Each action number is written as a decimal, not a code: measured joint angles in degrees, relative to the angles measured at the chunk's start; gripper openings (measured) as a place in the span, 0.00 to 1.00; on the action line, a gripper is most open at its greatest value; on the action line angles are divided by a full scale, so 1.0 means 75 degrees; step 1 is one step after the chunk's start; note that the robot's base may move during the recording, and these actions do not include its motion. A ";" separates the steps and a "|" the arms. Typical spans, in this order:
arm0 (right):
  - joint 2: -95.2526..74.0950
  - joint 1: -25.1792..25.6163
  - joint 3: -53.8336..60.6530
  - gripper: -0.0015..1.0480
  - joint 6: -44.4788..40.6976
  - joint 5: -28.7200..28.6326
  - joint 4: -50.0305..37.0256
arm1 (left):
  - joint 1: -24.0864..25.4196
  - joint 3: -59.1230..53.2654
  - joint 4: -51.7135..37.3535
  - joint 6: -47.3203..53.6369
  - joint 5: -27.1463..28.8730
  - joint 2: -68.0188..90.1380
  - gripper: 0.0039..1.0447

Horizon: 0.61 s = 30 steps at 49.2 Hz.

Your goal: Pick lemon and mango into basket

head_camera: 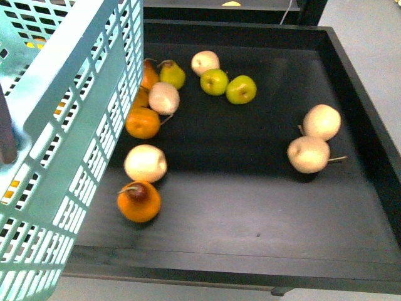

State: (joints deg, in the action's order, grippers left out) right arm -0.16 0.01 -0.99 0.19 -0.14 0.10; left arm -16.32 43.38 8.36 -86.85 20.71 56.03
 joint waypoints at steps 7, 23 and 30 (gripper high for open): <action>0.0000 -0.0003 0.0000 0.92 -0.0006 0.0020 0.0000 | 0.0000 -0.0003 0.0000 0.0000 -0.0012 0.0000 0.05; 0.0000 -0.0003 0.0000 0.92 -0.0003 0.0020 -0.0003 | 0.0000 -0.0003 0.0000 -0.0003 -0.0017 0.0000 0.05; 0.0000 -0.0003 0.0000 0.92 -0.0003 0.0029 -0.0003 | 0.0000 0.0000 0.0000 0.0006 -0.0009 0.0000 0.05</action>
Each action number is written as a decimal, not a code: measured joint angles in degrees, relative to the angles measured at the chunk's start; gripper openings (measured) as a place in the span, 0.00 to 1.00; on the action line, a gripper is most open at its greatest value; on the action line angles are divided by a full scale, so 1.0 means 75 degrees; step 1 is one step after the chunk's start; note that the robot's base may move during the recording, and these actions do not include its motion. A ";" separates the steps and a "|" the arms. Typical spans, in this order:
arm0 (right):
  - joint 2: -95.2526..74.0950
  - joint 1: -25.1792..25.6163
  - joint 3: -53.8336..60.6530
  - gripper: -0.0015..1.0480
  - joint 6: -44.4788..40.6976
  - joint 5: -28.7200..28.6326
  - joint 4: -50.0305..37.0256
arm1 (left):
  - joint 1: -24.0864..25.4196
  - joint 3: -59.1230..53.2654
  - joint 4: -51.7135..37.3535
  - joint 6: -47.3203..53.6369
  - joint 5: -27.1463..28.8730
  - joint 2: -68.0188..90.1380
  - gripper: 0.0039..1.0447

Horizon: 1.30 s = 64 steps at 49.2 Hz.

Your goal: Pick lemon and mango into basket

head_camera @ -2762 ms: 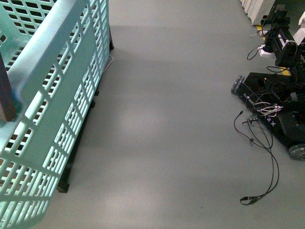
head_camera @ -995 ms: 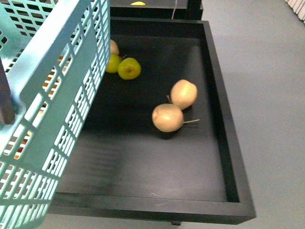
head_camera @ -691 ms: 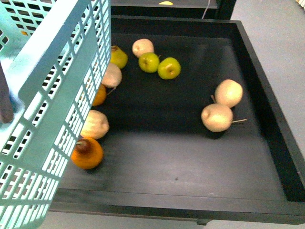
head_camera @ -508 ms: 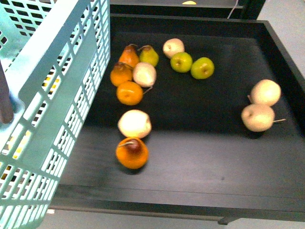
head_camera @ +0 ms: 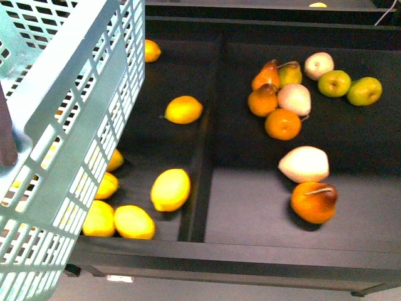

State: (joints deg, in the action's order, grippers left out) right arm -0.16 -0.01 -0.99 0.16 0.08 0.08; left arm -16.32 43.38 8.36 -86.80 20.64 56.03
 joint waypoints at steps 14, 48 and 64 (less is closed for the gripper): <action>0.0003 0.0003 0.0000 0.92 0.0000 -0.0009 0.0000 | 0.0003 0.0000 0.0003 -0.0012 -0.0003 -0.0006 0.05; 0.0000 0.0000 0.0000 0.92 0.0003 -0.0009 0.0000 | 0.0009 0.0000 0.0000 -0.0003 -0.0003 -0.0003 0.05; -0.0003 0.0003 0.0000 0.92 0.0000 -0.0026 0.0003 | 0.0009 0.0000 0.0000 -0.0009 0.0000 -0.0003 0.05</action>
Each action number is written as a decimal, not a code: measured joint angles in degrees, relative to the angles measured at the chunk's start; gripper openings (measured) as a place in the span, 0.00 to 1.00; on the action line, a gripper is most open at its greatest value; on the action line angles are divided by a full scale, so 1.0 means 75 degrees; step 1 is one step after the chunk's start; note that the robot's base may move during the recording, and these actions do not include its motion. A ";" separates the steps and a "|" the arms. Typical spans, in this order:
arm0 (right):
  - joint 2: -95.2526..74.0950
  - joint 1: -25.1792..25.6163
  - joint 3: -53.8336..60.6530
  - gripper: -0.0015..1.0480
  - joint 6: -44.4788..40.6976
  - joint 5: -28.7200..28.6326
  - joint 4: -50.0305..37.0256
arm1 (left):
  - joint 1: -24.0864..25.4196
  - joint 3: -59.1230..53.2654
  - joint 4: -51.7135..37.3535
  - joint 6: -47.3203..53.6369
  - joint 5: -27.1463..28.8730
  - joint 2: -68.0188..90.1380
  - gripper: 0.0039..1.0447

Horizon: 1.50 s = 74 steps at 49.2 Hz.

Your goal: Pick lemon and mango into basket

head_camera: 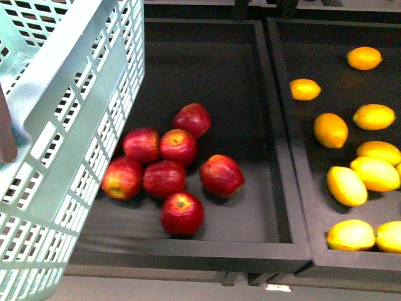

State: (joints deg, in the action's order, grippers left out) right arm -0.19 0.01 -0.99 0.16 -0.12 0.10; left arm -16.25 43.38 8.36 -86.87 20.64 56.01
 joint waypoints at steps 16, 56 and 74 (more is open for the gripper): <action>0.0003 0.0006 0.0003 0.92 -0.0003 -0.0012 -0.0003 | 0.0061 0.0178 0.0460 0.0405 0.0102 0.0082 0.05; 0.0003 0.0006 0.0003 0.92 0.0000 0.0017 -0.0003 | -0.2276 0.4590 0.0338 0.3322 -0.2498 0.5359 0.05; 0.0003 0.0006 0.0003 0.92 0.0000 0.0017 -0.0003 | -0.3118 0.4972 0.0181 0.3316 -0.3142 0.5794 0.05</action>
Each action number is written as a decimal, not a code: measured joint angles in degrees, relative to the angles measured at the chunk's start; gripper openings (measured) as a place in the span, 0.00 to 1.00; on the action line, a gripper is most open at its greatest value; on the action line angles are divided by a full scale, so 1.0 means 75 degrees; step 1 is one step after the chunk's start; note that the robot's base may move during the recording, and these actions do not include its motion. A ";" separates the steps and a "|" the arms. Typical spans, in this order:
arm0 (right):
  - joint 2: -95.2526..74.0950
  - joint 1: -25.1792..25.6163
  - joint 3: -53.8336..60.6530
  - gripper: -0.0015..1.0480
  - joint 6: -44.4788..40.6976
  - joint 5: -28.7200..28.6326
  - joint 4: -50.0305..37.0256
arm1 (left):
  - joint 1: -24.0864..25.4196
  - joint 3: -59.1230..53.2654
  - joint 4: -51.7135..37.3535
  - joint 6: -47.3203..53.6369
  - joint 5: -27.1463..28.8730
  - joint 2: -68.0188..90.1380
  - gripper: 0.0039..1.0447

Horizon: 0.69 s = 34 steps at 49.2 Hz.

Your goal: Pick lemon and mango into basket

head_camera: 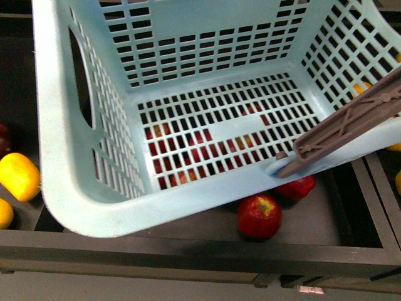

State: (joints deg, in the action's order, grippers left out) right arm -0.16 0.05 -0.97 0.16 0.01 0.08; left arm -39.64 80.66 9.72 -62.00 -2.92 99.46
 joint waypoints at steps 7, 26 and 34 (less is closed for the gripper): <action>0.0000 0.0000 0.0000 0.92 0.0000 0.0000 0.0000 | 0.0067 0.0000 0.0000 0.0067 0.0192 0.0000 0.05; -0.4625 0.1821 -0.1370 0.92 0.3360 0.0323 -0.0807 | 0.0050 0.0000 0.0000 0.0070 0.0099 0.0009 0.05; -0.7542 0.2570 -0.2355 0.92 0.3418 0.0434 -0.2588 | 0.0055 0.0000 0.0000 0.0090 0.0157 0.0009 0.05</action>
State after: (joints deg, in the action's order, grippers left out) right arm -56.73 19.33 -18.63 25.80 3.27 -19.33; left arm -39.22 80.66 9.72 -61.32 -1.74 99.53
